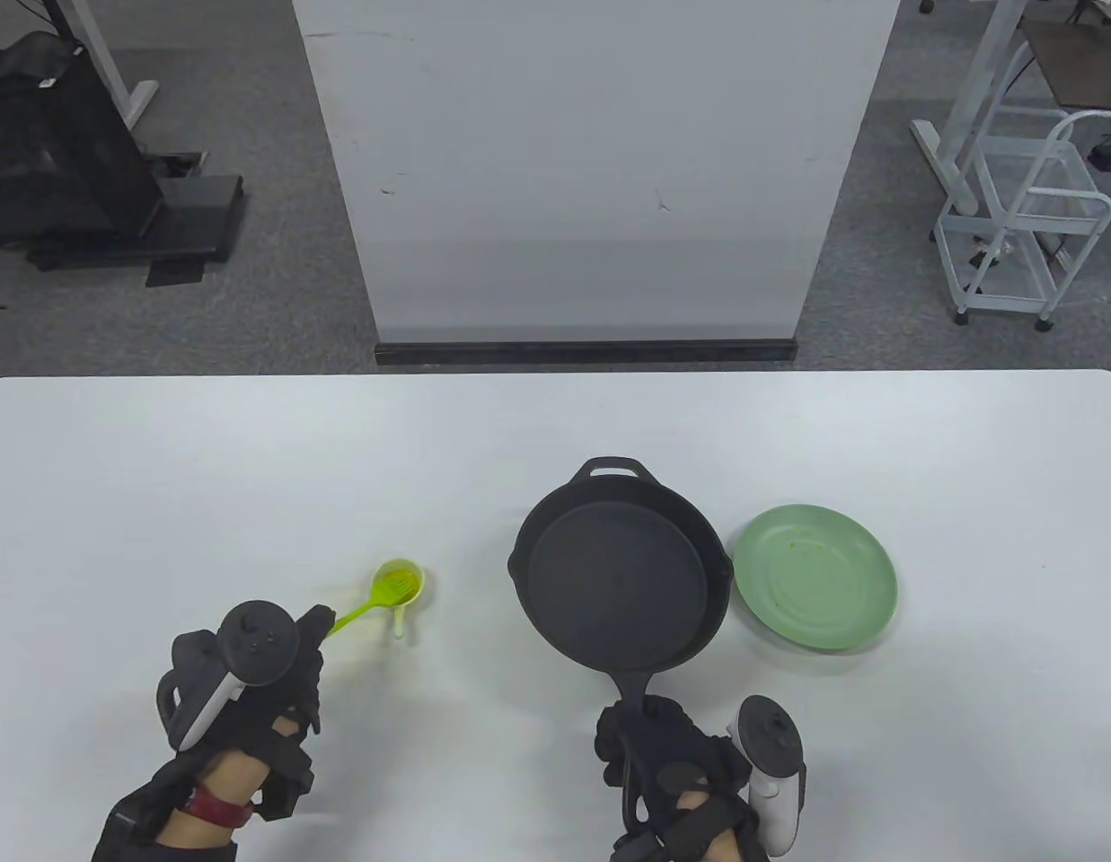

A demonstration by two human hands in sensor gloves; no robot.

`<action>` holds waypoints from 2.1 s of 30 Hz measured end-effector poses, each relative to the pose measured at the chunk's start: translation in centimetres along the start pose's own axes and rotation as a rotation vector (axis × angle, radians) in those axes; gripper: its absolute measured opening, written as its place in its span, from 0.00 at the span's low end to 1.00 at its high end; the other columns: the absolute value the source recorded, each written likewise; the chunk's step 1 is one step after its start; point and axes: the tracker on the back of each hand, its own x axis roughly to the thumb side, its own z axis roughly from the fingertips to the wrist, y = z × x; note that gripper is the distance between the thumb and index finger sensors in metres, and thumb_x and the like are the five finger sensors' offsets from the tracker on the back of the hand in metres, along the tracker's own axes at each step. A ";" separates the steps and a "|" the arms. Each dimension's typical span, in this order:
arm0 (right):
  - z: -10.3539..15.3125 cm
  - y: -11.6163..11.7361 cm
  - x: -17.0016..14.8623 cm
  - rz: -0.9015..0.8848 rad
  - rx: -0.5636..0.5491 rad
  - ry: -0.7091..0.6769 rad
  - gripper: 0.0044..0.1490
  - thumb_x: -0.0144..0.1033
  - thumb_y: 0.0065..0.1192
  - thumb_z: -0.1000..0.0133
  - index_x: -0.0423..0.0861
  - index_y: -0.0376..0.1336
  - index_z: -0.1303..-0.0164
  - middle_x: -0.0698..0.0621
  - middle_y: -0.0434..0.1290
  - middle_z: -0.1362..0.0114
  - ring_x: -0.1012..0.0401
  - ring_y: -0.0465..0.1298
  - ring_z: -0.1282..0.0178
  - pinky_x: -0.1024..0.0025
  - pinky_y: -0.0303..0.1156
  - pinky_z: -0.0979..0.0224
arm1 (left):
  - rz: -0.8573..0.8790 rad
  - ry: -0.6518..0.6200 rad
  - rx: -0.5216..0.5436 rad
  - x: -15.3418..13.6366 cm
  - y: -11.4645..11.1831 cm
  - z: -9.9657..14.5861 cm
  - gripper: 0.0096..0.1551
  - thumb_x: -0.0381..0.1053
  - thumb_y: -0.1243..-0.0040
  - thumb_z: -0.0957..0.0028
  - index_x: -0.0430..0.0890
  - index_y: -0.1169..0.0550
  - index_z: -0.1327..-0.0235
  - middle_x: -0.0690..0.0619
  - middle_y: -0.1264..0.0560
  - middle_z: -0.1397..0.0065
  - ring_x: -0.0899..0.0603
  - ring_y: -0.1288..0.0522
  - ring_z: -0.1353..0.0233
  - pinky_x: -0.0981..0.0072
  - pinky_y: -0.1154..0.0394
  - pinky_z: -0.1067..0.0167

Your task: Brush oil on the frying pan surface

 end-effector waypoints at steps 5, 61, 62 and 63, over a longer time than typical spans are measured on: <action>0.1 0.0 0.1 0.005 0.001 -0.015 0.30 0.46 0.56 0.49 0.36 0.58 0.47 0.34 0.64 0.39 0.40 0.70 0.44 0.59 0.73 0.48 | -0.077 0.009 0.003 -0.6 0.8 0.9 0.29 0.46 0.43 0.49 0.56 0.29 0.30 0.47 0.31 0.39 0.38 0.27 0.47 0.42 0.30 0.44; 0.1 0.3 0.3 0.036 0.005 -0.020 0.31 0.46 0.56 0.49 0.36 0.58 0.47 0.33 0.64 0.38 0.39 0.69 0.44 0.58 0.73 0.48 | 0.601 0.180 -0.281 -7.0 2.7 -1.7 0.28 0.51 0.49 0.48 0.42 0.28 0.36 0.53 0.19 0.60 0.45 0.21 0.68 0.50 0.22 0.65; 0.1 0.4 0.3 0.037 0.005 -0.019 0.31 0.46 0.56 0.49 0.36 0.58 0.47 0.33 0.64 0.38 0.39 0.69 0.44 0.58 0.73 0.48 | 0.620 0.158 -0.274 -6.5 3.3 -1.6 0.28 0.51 0.49 0.48 0.42 0.28 0.36 0.53 0.19 0.60 0.45 0.21 0.69 0.51 0.22 0.65; 0.2 0.4 0.2 0.037 0.006 -0.018 0.31 0.46 0.56 0.49 0.36 0.58 0.47 0.33 0.64 0.38 0.39 0.69 0.44 0.58 0.73 0.48 | 0.635 0.132 -0.273 -5.9 3.9 -1.6 0.28 0.51 0.49 0.48 0.42 0.29 0.36 0.53 0.19 0.60 0.45 0.21 0.69 0.51 0.22 0.66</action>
